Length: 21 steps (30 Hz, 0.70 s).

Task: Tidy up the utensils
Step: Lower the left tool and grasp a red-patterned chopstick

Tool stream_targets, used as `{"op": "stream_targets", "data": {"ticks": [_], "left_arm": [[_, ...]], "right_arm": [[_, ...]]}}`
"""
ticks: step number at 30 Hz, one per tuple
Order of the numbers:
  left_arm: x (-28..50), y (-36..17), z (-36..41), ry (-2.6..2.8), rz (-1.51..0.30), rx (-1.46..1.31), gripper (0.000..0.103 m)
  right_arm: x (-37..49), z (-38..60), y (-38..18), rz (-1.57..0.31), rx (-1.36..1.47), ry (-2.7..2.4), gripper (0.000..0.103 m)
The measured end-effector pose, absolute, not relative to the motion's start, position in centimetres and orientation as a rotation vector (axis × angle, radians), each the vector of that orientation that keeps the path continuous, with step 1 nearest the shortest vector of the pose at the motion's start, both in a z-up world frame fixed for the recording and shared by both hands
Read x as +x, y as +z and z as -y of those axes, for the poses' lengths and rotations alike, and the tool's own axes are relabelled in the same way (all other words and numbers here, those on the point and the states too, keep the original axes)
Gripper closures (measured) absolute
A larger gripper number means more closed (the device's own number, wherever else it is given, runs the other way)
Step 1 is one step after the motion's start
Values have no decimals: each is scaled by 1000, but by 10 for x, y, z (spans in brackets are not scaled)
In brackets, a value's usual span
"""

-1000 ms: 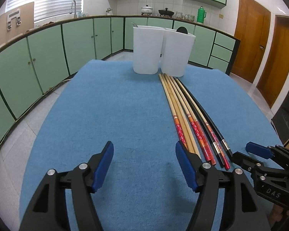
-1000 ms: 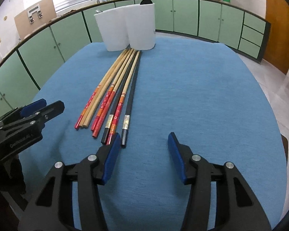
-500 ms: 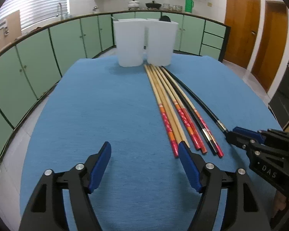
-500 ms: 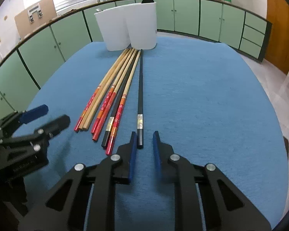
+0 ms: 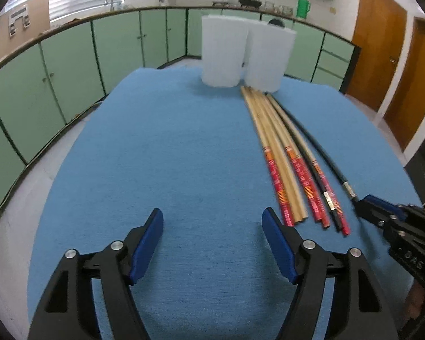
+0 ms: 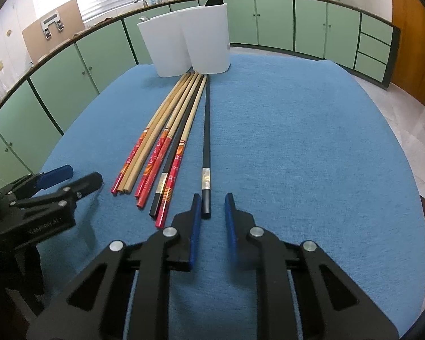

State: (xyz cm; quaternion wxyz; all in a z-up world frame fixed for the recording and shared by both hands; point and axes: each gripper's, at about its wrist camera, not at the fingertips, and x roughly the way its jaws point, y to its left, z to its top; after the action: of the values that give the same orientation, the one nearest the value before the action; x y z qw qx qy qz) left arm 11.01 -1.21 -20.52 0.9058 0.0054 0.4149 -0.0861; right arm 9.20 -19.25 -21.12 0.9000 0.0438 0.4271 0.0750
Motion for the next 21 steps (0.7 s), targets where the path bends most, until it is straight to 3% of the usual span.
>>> {"op": "stream_targets", "data": {"ticks": [21], "left_arm": [[117,-210,28,-163,-898,52,33]], "right_arm": [[90,183,-209,-874,31,193,84]]}}
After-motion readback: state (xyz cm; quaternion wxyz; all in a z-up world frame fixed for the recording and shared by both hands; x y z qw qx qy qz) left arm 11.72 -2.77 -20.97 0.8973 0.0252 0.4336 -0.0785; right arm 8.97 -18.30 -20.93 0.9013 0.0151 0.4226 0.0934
